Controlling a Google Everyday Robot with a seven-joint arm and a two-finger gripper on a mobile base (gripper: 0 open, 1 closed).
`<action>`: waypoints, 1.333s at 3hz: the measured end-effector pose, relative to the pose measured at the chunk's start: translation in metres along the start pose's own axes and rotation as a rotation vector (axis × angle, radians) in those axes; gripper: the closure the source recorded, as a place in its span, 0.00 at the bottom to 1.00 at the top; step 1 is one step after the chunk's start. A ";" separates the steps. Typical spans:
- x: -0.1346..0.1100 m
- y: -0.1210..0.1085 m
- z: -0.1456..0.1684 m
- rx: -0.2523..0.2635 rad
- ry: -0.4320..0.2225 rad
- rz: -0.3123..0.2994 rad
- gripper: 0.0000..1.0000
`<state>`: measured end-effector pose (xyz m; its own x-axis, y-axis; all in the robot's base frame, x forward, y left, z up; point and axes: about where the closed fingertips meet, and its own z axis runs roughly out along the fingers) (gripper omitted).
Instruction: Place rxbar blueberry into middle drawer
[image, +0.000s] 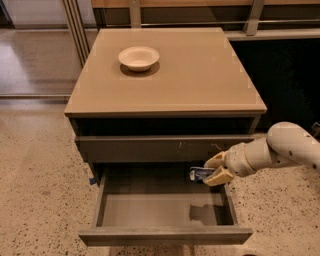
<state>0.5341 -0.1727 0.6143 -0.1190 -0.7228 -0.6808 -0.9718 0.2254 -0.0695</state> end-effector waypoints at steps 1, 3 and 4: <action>0.000 0.000 0.000 0.000 0.000 0.000 1.00; 0.031 0.000 0.072 0.028 -0.018 -0.069 1.00; 0.054 0.006 0.128 0.012 -0.024 -0.070 1.00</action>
Offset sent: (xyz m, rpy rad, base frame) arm 0.0154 0.0141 -0.0805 -0.0301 -0.1106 0.0264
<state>0.5481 -0.1269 0.4841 -0.0456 -0.7212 -0.6912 -0.9751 0.1825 -0.1261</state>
